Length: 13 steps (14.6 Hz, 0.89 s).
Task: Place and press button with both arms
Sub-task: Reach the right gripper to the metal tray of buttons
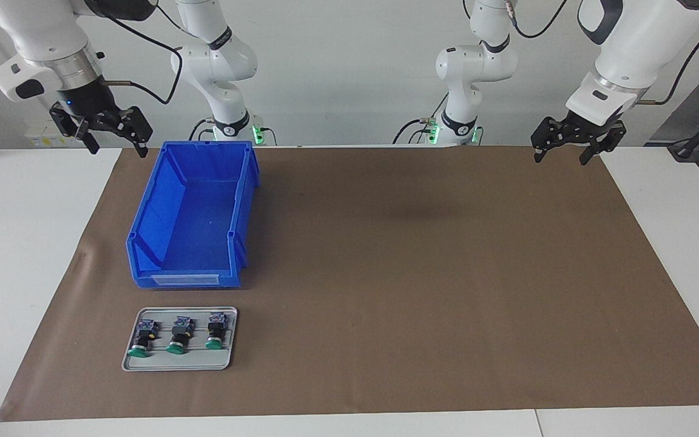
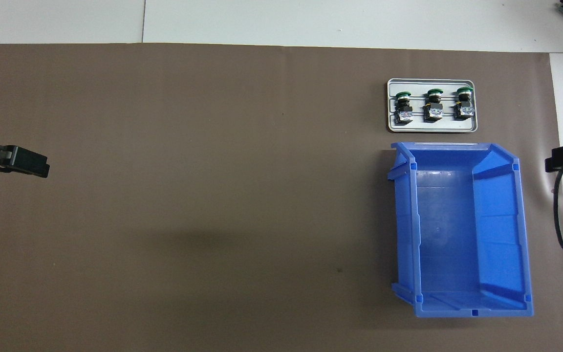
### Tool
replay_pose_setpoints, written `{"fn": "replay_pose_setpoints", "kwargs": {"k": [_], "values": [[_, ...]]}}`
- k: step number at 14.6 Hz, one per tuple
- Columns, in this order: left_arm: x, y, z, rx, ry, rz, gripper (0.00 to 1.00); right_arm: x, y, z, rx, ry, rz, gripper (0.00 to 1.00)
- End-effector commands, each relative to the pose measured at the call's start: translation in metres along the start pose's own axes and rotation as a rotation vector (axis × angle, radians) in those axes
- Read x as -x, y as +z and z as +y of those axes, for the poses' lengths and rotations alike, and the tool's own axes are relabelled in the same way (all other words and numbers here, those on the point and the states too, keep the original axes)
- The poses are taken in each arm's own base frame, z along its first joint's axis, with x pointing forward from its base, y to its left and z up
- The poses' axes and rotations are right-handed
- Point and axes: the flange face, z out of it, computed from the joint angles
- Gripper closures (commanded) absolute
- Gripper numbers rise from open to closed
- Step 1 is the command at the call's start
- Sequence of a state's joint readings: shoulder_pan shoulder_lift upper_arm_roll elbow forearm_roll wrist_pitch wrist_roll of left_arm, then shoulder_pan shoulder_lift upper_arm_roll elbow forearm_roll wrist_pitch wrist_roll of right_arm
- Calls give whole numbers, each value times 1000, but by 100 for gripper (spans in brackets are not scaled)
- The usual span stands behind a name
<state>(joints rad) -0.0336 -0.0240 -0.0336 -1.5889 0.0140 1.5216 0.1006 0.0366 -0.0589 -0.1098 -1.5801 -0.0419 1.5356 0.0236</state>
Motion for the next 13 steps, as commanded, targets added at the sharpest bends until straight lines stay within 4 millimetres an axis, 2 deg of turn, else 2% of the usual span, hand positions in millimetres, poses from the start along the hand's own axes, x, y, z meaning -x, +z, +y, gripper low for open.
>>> {"fn": "replay_pose_setpoints", "kwargs": {"k": [1, 3, 5, 7, 10, 12, 13], "values": [[10, 0, -2, -19, 2, -5, 0, 8, 0, 0, 6, 23, 1, 0], [10, 0, -3, -19, 0, -5, 0, 8, -1, 0, 6, 33, 4, 0], [10, 0, -3, -19, 0, -5, 0, 8, 9, -2, 5, 122, 2, 0], [10, -1, -2, -19, 2, -5, 0, -6, 16, -5, 2, 46, 65, 0], [11, -1, -3, -19, 0, -5, 0, -56, 65, -15, -11, 28, 135, 0], [10, -1, -2, -19, 2, -5, 0, -97, 105, -31, -22, 14, 184, 0], [10, 0, -3, -19, 0, -5, 0, -118, 133, -36, -20, 11, 198, 0]]}}
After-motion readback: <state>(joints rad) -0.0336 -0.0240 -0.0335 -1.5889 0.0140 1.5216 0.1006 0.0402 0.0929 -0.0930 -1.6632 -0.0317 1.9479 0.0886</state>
